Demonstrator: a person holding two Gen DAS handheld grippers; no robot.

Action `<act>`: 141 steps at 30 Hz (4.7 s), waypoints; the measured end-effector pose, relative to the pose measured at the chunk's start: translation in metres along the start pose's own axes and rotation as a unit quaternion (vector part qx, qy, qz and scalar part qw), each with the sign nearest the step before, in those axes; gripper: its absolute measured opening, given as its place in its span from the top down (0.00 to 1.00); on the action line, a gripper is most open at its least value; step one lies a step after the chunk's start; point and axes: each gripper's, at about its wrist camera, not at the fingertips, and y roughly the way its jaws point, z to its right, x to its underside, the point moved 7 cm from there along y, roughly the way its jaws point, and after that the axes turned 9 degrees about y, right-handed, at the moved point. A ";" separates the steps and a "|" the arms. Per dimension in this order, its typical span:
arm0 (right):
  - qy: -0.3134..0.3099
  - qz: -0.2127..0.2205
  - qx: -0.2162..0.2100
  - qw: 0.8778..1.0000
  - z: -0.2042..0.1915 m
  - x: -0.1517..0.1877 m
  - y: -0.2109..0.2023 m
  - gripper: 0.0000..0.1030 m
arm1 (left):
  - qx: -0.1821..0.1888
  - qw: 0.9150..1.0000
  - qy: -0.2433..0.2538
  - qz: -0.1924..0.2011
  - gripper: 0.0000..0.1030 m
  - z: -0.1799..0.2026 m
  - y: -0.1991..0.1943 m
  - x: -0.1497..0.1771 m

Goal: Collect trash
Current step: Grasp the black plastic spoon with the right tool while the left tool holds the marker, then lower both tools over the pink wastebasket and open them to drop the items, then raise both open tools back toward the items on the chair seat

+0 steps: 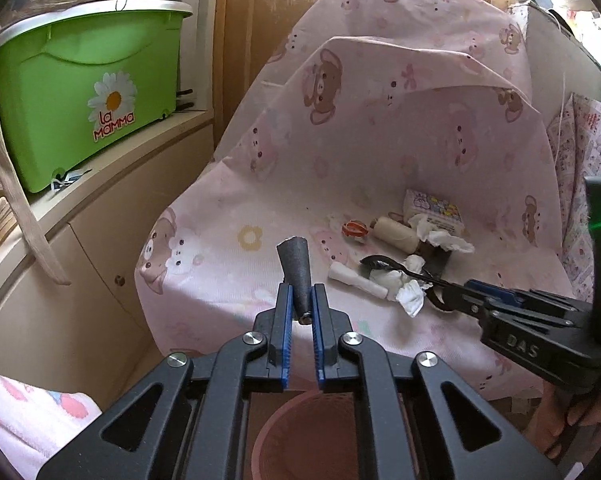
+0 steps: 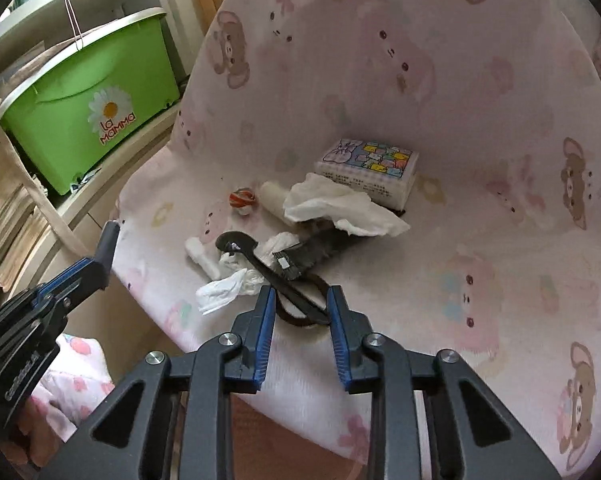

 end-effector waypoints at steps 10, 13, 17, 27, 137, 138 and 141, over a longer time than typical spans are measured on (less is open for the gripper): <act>-0.023 0.036 -0.020 0.999 -0.018 0.001 -0.024 0.96 | 0.003 1.000 -0.003 0.001 0.92 0.001 -0.002 -0.001; -0.016 0.051 -0.031 0.998 -0.018 0.000 -0.039 0.96 | 0.008 1.000 0.001 0.002 0.92 0.005 -0.006 -0.001; -0.013 0.068 -0.034 0.997 -0.016 0.002 -0.064 0.96 | 0.023 1.000 0.006 0.002 0.92 0.012 -0.016 0.000; -0.047 0.092 -0.046 0.994 -0.034 0.027 -0.123 0.96 | 0.051 0.997 0.057 0.024 0.92 0.036 -0.054 0.001; -0.061 0.126 0.151 0.979 0.015 0.026 -0.129 0.18 | -0.086 0.988 0.046 0.119 0.01 0.001 -0.081 -0.041; -0.056 0.130 0.149 0.979 0.019 0.018 -0.133 0.18 | -0.071 0.990 0.058 0.108 0.01 0.006 -0.079 -0.047; -0.043 0.142 0.132 0.980 0.023 -0.009 -0.142 0.18 | -0.042 0.994 0.076 0.074 0.01 0.017 -0.074 -0.067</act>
